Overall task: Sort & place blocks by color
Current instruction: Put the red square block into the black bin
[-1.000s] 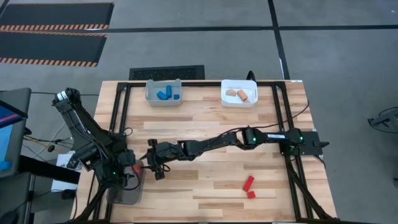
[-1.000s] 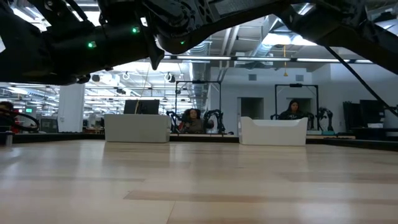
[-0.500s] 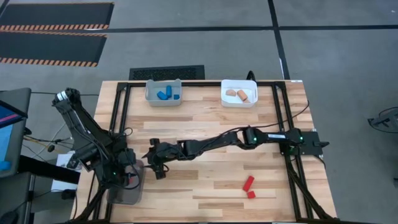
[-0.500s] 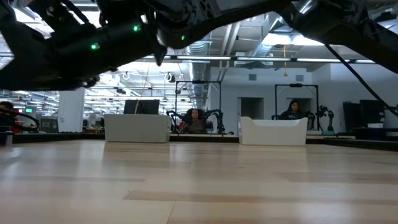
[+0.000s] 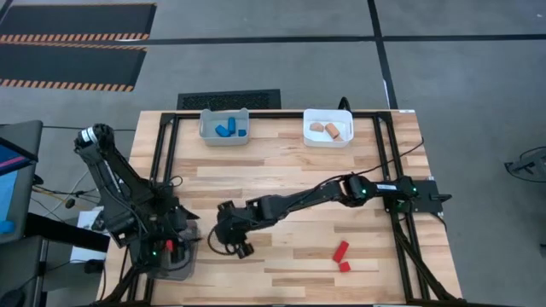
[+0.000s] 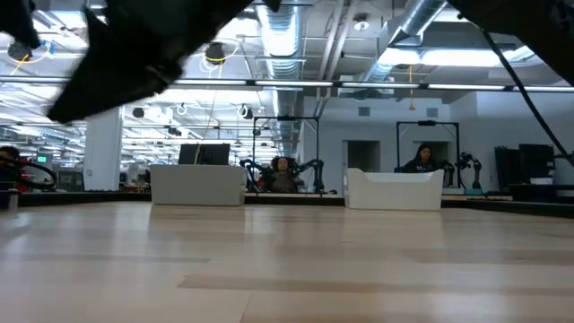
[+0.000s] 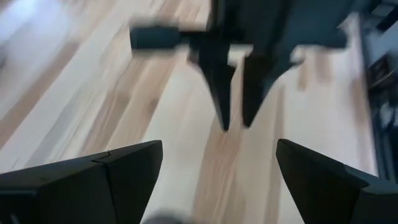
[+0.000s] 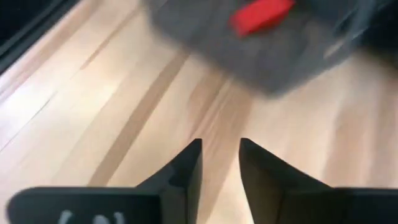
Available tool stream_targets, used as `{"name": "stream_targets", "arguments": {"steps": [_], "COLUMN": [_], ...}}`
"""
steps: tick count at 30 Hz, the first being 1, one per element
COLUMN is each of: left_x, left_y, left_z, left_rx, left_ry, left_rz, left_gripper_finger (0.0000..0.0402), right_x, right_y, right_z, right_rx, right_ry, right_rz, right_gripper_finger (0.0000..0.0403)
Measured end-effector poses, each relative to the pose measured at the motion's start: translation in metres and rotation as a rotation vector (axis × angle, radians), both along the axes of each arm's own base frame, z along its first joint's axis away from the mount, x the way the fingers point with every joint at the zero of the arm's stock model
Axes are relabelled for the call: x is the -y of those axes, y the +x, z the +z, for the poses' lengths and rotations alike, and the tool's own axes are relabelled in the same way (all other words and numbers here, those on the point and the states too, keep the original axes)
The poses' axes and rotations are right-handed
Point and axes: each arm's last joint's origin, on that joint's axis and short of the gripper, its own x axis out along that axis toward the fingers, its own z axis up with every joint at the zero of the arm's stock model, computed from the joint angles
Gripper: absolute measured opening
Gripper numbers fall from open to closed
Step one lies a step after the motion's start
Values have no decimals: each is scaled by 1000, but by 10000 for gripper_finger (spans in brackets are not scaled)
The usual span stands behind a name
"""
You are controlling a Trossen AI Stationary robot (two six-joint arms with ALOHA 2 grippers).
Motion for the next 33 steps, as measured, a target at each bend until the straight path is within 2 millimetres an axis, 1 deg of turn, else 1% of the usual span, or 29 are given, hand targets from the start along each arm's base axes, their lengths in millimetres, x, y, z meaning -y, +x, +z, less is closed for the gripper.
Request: {"name": "stream_targets", "arguments": {"steps": [5, 7, 9, 12, 13, 15, 18, 20, 23, 25, 29, 33], "left_x": [12, 15, 18, 22, 24, 28, 33, 37, 41, 43, 43, 39], "left_y": [11, 16, 20, 26, 27, 30, 35, 38, 42, 43, 45, 54], "left_z": [-17, -26, -34, -46, -49, -54, -60, -63, -65, -64, -62, -60], "left_rx": [133, 150, 151, 156, 154, 155, 171, 201, 242, 270, 308, 307], "left_ry": [49, 60, 66, 84, 88, 98, 124, 138, 172, 177, 202, 218], "left_rz": [-37, -31, -25, -9, -7, -5, -10, -5, -1, 4, 14, 29], "left_gripper_finger": [304, 304, 304, 304, 304, 304, 304, 304, 304, 304, 304, 304], "right_x": [-5, -6, -8, -11, -12, -13, -12, -9, -4, -1, 5, 8], "right_y": [-17, -24, -27, -36, -36, -44, -53, -58, -66, -75, -99, -130], "right_z": [-10, -8, -5, 6, 11, 25, 45, 56, 68, 71, 67, 68], "right_rx": [-206, -267, -285, -320, -304, -305, -291, -270, -201, -155, -40, 100], "right_ry": [-8, 4, 19, 14, 18, 4, -22, -20, 0, 19, 83, 165], "right_rz": [9, 26, 45, 51, 51, 49, 48, 46, 37, 31, 3, -16], "right_gripper_finger": [64, 36, 12, 11, 15, 19, 10, 5, 8, 9, 3, 3]}}
